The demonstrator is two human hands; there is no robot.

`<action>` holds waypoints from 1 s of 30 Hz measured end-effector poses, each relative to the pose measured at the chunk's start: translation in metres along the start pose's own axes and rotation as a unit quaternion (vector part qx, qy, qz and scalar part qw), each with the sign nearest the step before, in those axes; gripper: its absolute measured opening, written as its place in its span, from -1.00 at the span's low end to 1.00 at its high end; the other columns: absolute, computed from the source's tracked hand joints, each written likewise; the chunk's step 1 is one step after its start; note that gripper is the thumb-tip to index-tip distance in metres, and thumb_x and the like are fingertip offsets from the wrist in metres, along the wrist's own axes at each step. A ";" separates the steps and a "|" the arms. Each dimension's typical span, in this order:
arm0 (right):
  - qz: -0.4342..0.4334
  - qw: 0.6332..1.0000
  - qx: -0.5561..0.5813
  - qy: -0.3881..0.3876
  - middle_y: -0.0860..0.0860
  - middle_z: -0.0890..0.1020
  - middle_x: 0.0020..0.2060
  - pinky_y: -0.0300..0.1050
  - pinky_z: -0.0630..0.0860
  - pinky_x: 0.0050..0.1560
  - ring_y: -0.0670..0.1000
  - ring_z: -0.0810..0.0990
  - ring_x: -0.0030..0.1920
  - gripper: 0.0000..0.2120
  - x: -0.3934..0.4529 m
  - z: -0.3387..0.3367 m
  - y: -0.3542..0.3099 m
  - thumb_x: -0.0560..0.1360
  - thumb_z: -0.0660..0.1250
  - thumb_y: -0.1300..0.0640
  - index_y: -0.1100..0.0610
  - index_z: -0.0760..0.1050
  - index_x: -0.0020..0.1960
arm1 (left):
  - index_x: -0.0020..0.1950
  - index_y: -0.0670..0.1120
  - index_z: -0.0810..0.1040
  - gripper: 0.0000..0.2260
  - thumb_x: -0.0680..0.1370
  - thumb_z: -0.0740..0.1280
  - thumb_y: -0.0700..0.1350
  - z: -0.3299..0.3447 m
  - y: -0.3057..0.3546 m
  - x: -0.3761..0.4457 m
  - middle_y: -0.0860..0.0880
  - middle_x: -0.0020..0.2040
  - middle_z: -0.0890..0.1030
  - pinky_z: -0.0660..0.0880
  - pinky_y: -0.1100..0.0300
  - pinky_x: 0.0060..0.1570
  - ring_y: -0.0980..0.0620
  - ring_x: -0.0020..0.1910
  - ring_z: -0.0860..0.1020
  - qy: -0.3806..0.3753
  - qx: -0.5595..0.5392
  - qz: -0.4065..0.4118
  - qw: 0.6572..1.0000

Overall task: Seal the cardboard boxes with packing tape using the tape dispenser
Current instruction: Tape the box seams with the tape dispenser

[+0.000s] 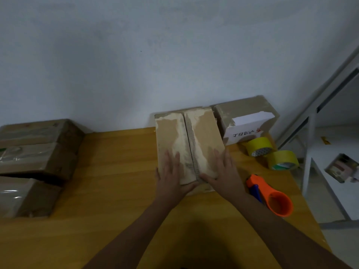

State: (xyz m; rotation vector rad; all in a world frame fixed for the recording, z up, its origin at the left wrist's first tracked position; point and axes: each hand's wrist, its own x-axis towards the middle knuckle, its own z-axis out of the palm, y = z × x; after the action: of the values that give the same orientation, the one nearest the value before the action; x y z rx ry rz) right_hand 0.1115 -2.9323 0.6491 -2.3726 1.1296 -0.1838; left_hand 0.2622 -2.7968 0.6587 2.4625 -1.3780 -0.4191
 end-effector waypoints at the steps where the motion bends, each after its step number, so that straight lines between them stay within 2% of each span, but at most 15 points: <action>1: -0.003 1.000 0.001 0.000 0.19 -0.16 0.56 0.16 0.17 0.47 0.21 -0.08 0.56 -0.03 0.000 -0.001 0.000 0.38 0.20 -0.46 -0.10 -0.18 0.58 | 0.55 0.09 -0.35 0.02 0.31 0.03 0.57 0.000 0.000 0.000 -0.02 0.55 -0.41 -0.05 -0.27 0.47 -0.06 0.59 -0.17 0.007 -0.013 0.000 1.000; 5: -0.031 0.999 -0.017 -0.017 0.16 -0.23 0.55 0.16 0.12 0.47 0.21 -0.15 0.55 -0.03 -0.003 -0.004 0.002 0.28 0.11 -0.57 -0.25 -0.15 0.55 | 0.61 0.09 -0.17 -0.03 0.39 0.18 0.50 0.004 -0.002 -0.001 0.02 0.61 -0.26 0.03 -0.32 0.44 -0.02 0.60 -0.07 0.006 -0.017 0.018 1.000; 10: -0.040 0.998 -0.042 -0.015 0.17 -0.26 0.54 0.16 0.14 0.48 0.22 -0.14 0.55 -0.06 -0.004 -0.006 0.002 0.24 0.00 -0.59 -0.30 -0.10 0.54 | 0.61 0.15 -0.05 -0.17 0.45 0.14 0.46 0.007 -0.006 0.001 0.10 0.60 -0.27 0.03 -0.35 0.42 0.06 0.59 -0.01 0.008 -0.006 0.047 0.999; 14: -0.042 0.998 -0.036 -0.004 0.16 -0.24 0.55 0.15 0.19 0.45 0.21 -0.13 0.55 -0.12 -0.004 -0.002 0.001 0.34 0.19 -0.49 -0.28 -0.08 0.54 | 0.61 0.11 0.01 -0.20 0.47 0.10 0.44 0.009 -0.008 -0.001 0.06 0.62 -0.18 0.02 -0.32 0.43 0.07 0.58 0.06 0.021 -0.002 0.049 0.999; 17: -0.034 0.998 -0.049 0.003 0.18 -0.21 0.55 0.14 0.19 0.45 0.21 -0.10 0.55 -0.11 -0.001 0.000 0.000 0.35 0.25 -0.45 -0.19 -0.01 0.55 | 0.61 0.09 0.03 -0.19 0.44 -0.01 0.46 0.007 -0.008 0.000 0.02 0.63 -0.12 0.02 -0.28 0.44 0.04 0.57 0.09 0.016 0.009 0.042 0.999; 21: -0.019 0.999 -0.042 -0.021 0.19 -0.22 0.55 0.12 0.12 0.48 0.21 -0.11 0.55 -0.06 0.002 -0.004 -0.002 0.35 0.30 -0.44 -0.11 -0.01 0.56 | 0.60 0.13 0.06 -0.26 0.50 0.17 0.37 0.002 -0.008 0.003 0.08 0.63 -0.11 0.05 -0.30 0.43 0.06 0.57 0.10 0.010 0.010 0.048 0.999; 23: -0.020 0.999 0.009 -0.044 0.16 -0.21 0.55 0.15 0.12 0.49 0.21 -0.10 0.55 -0.09 0.003 -0.011 -0.001 0.38 0.32 -0.39 -0.12 -0.01 0.56 | 0.59 0.16 0.08 -0.29 0.51 0.21 0.34 -0.001 -0.007 0.003 0.14 0.62 -0.11 0.09 -0.33 0.42 0.05 0.56 0.13 0.011 0.018 0.061 0.998; 26: -0.025 0.994 0.104 -0.015 0.09 -0.04 0.57 0.14 0.20 0.46 0.15 0.05 0.53 -0.27 -0.010 -0.022 0.012 0.50 0.30 -0.24 -0.15 0.06 0.55 | 0.60 0.14 0.06 -0.28 0.53 0.26 0.30 -0.004 -0.004 0.003 0.19 0.61 -0.14 0.09 -0.33 0.42 0.04 0.54 0.18 0.008 0.026 0.053 0.998; 28: 0.001 0.993 0.108 0.048 0.14 0.20 0.50 0.02 0.28 0.35 0.15 0.23 0.46 -0.41 -0.032 -0.023 0.036 0.57 0.29 -0.07 0.00 0.19 0.53 | 0.60 0.13 0.04 -0.27 0.53 0.27 0.29 -0.003 -0.001 0.002 0.19 0.61 -0.14 0.05 -0.34 0.44 0.04 0.56 0.14 0.013 0.027 0.046 0.998; 30: 0.087 0.988 0.090 0.095 0.22 0.38 0.36 0.07 0.36 0.27 0.22 0.37 0.34 -0.50 -0.060 -0.017 0.067 0.57 0.31 0.08 0.19 0.30 0.46 | 0.60 0.13 0.02 -0.27 0.53 0.27 0.28 -0.001 0.002 -0.001 0.19 0.61 -0.12 -0.05 -0.34 0.46 0.07 0.58 0.05 0.025 0.016 0.040 0.999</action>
State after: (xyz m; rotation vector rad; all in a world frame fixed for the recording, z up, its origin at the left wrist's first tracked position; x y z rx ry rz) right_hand 0.0212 -2.9289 0.6366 -2.1198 1.3411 -0.4411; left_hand 0.2608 -2.7966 0.6604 2.4167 -1.4671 -0.3185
